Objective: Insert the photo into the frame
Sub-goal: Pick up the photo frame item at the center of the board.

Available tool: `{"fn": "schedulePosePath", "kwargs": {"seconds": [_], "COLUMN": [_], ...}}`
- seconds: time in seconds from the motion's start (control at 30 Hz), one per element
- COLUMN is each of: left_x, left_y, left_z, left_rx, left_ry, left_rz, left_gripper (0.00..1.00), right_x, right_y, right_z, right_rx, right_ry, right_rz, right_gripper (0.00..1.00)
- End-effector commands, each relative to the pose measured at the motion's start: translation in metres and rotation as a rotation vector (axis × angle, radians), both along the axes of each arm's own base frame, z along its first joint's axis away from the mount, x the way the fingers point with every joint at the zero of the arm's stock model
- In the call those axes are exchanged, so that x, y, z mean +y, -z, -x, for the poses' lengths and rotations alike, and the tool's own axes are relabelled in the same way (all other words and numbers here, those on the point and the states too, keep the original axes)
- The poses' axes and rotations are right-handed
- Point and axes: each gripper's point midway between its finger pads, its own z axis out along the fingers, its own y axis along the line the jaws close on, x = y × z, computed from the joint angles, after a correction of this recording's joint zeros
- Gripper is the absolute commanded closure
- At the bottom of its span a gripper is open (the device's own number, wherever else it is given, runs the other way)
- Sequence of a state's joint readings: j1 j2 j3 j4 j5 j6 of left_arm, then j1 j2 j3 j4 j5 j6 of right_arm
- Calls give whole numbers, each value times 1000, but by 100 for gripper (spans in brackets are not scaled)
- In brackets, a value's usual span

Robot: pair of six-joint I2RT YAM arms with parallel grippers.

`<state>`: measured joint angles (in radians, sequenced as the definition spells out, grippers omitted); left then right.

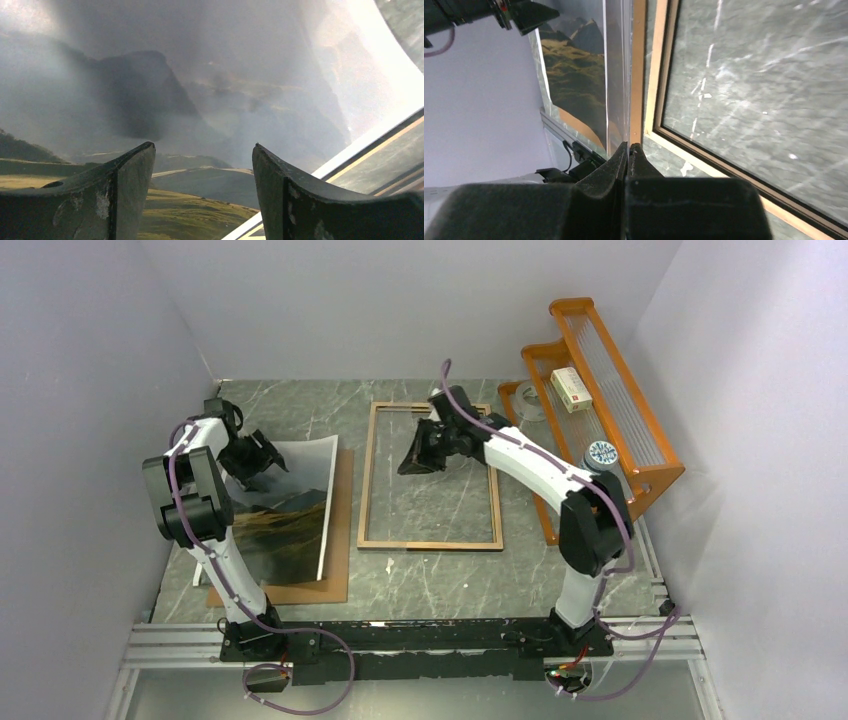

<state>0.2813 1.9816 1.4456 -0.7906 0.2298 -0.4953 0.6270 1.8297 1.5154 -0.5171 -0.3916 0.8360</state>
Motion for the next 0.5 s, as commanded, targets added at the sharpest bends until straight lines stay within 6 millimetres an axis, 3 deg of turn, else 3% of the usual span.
{"fn": "schedulePosePath", "kwargs": {"seconds": [0.0, 0.2, 0.47], "left_x": [-4, -8, -34], "left_y": [3, 19, -8], "left_z": [-7, 8, 0], "left_rx": [-30, 26, -78], "left_ry": [-4, -3, 52], "left_rz": [41, 56, 158], "left_gripper": [24, 26, 26], "right_x": [-39, -78, -114], "right_y": [-28, -30, -12], "right_z": [-16, -29, -49], "right_rx": [-103, -161, -166], "right_ry": [52, 42, -35], "right_rz": [-3, 4, 16], "right_gripper": [100, 100, 100]}}
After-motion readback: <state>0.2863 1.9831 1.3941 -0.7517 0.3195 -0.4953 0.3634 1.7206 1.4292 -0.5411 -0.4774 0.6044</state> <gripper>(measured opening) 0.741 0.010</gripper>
